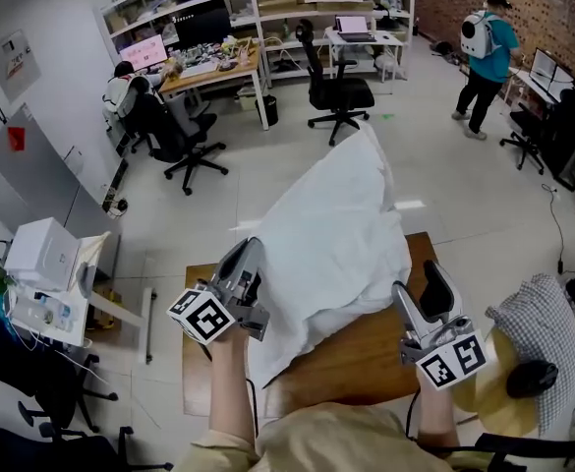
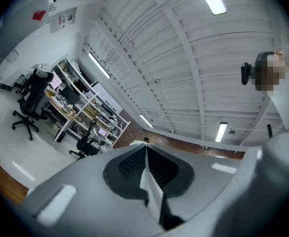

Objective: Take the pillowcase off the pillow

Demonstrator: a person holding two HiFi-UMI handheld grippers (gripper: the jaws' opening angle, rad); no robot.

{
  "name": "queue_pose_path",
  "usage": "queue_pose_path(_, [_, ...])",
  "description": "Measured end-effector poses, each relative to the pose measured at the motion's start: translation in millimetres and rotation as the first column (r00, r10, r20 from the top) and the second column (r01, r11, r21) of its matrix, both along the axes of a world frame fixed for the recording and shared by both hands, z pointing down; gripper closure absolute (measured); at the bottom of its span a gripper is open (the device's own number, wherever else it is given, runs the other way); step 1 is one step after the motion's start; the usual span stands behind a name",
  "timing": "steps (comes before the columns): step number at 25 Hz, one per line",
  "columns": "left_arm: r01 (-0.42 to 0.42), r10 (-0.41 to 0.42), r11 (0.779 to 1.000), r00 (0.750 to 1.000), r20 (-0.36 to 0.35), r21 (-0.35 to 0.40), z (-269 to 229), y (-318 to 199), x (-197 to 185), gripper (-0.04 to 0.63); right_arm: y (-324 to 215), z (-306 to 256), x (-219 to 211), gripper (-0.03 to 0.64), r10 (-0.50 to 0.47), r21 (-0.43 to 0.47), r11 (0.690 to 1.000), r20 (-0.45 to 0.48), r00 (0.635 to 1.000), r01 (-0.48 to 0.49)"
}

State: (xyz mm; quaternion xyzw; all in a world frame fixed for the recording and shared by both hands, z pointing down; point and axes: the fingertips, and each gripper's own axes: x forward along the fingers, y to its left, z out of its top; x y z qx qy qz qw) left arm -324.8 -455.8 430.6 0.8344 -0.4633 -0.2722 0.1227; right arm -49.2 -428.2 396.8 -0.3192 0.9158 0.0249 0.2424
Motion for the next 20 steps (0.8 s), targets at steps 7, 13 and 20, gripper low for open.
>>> queue_pose_path(7, [0.106, -0.106, 0.994, 0.994, -0.011, 0.002, 7.3, 13.8, -39.4, 0.592, 29.2, -44.3, -19.9, 0.322, -0.129, 0.088, 0.988, 0.033, 0.991, 0.126])
queue_pose_path(13, [0.181, -0.181, 0.983, 0.983, -0.032, 0.003, 26.1, 44.6, -66.4, 0.592, 46.5, -64.1, -31.8, 0.322, -0.190, 0.177, 0.963, -0.092, 0.977, 0.204])
queue_pose_path(20, [0.293, -0.294, 0.956, 0.953, -0.067, -0.023, 36.7, 63.3, -98.0, 0.592, 48.2, -92.8, -41.9, 0.322, -0.252, 0.271, 0.915, -0.193, 0.948, 0.299])
